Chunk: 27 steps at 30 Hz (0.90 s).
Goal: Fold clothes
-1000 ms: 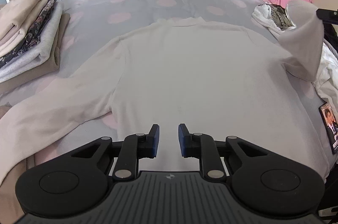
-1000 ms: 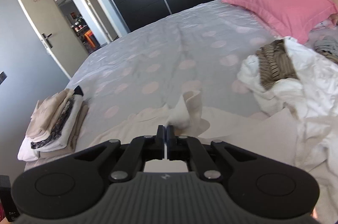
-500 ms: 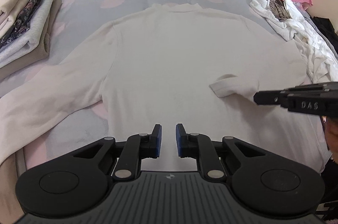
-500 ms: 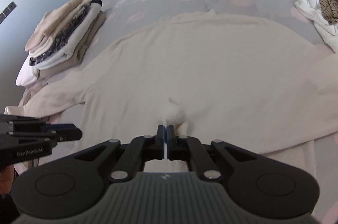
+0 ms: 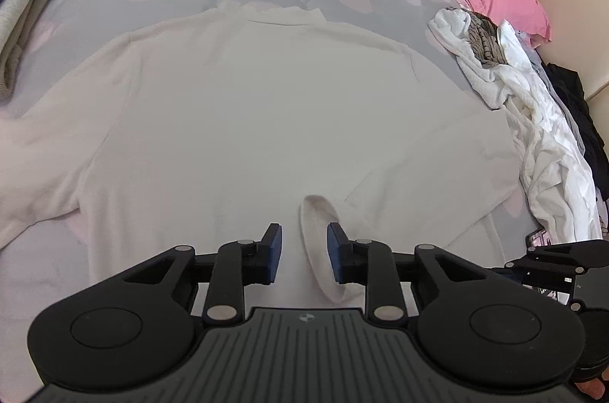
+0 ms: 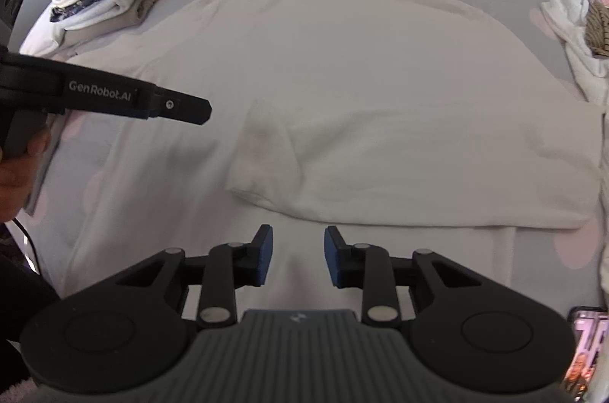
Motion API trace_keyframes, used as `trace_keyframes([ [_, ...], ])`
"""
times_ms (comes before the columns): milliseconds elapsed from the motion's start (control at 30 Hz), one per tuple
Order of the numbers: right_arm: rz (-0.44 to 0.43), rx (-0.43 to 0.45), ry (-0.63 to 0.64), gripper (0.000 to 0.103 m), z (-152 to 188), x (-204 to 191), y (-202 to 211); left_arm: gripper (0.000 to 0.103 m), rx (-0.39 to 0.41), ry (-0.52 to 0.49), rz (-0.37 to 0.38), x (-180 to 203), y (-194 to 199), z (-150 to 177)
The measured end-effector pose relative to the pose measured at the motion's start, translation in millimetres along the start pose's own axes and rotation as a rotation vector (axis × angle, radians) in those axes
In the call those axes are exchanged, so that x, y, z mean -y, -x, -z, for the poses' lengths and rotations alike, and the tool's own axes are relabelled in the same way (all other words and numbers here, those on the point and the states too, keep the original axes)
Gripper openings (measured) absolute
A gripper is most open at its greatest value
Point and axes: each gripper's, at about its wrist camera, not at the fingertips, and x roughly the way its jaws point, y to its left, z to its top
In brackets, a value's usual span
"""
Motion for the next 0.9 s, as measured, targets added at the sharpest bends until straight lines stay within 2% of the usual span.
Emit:
trace_keyframes([
  [67,0.050,-0.026,-0.031,0.033,1.0,12.6,-6.3,0.026,-0.014,0.019,-0.001,0.1,-13.0,-4.7],
  [200,0.033,-0.078,-0.120,0.033,1.2,35.1,-19.1,0.027,-0.033,0.091,0.020,-5.0,-33.8,-12.0],
  [433,0.065,-0.109,-0.166,0.034,-4.7,56.9,-30.6,0.026,-0.057,0.095,0.011,-3.0,-50.2,-13.7],
  [467,0.070,-0.114,-0.177,0.034,-4.8,61.2,-31.7,0.020,-0.051,0.090,0.017,-1.0,-47.6,-13.1],
  [500,0.077,-0.118,-0.190,0.034,-4.9,65.4,-32.5,0.009,-0.046,0.085,0.024,1.1,-45.0,-12.5],
  [533,0.084,-0.123,-0.204,0.034,-4.9,69.8,-33.3,0.005,-0.040,0.080,0.030,3.2,-42.5,-11.9],
  [633,0.097,-0.127,-0.245,0.034,-3.6,81.8,-33.0,0.004,-0.024,0.065,0.050,9.3,-34.8,-10.0],
  [767,0.130,-0.102,-0.279,0.035,-2.6,95.2,-27.5,0.004,0.051,0.084,0.112,10.3,-10.0,-22.0],
  [900,0.169,-0.077,-0.346,0.036,-0.3,115.2,-22.0,0.004,0.158,0.080,0.156,15.0,21.6,-48.9],
])
